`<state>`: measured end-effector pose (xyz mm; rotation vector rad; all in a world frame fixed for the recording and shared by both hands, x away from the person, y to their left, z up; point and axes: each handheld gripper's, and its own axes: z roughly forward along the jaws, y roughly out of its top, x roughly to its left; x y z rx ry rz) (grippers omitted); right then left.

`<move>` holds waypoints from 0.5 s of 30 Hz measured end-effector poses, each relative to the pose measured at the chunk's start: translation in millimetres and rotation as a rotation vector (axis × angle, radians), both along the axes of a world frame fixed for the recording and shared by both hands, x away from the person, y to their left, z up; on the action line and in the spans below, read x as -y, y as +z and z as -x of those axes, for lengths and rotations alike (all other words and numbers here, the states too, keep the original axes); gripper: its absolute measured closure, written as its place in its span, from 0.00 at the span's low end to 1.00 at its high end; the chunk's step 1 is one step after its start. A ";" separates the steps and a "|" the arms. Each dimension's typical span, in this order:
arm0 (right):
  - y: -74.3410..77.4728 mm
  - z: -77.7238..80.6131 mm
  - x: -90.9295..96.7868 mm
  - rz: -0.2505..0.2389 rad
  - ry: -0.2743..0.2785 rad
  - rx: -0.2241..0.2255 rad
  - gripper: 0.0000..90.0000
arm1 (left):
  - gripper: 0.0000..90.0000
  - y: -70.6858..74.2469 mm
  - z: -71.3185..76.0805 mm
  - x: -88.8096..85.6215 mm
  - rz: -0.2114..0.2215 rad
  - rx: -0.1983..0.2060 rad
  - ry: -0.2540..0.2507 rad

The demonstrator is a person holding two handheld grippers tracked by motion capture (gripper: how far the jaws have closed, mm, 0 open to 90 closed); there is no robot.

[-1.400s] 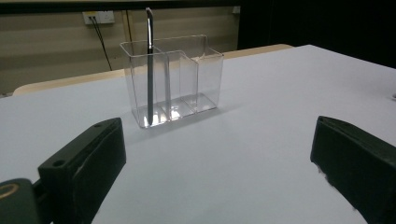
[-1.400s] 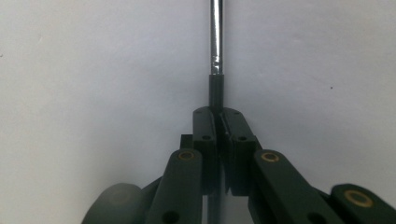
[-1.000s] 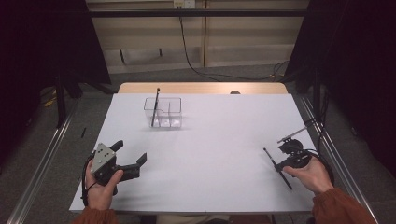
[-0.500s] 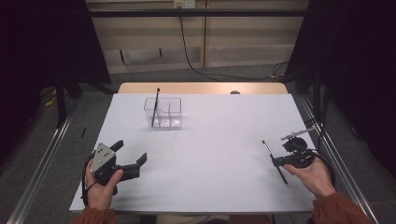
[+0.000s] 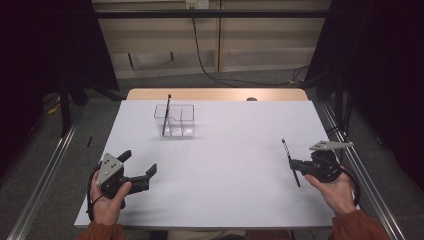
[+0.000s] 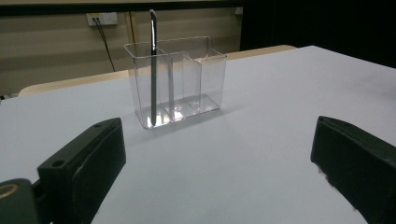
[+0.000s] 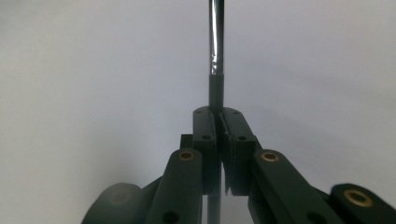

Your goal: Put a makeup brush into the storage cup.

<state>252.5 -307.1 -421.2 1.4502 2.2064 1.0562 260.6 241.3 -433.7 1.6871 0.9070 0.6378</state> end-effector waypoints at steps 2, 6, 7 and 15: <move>0.4 1.1 0.7 -0.020 0.002 0.026 0.95 | 0.04 0.0 0.0 0.1 -0.001 0.000 0.000; 0.0 0.9 -2.0 -0.075 0.027 0.060 0.95 | 0.04 0.2 -0.1 0.0 -0.003 0.004 0.001; 0.3 1.8 -4.0 -0.071 0.032 0.085 0.95 | 0.04 0.3 0.1 0.0 -0.002 0.005 0.002; 9.5 9.5 -1.6 -0.127 0.020 0.216 0.95 | 0.04 0.6 0.7 -0.7 0.000 0.007 0.005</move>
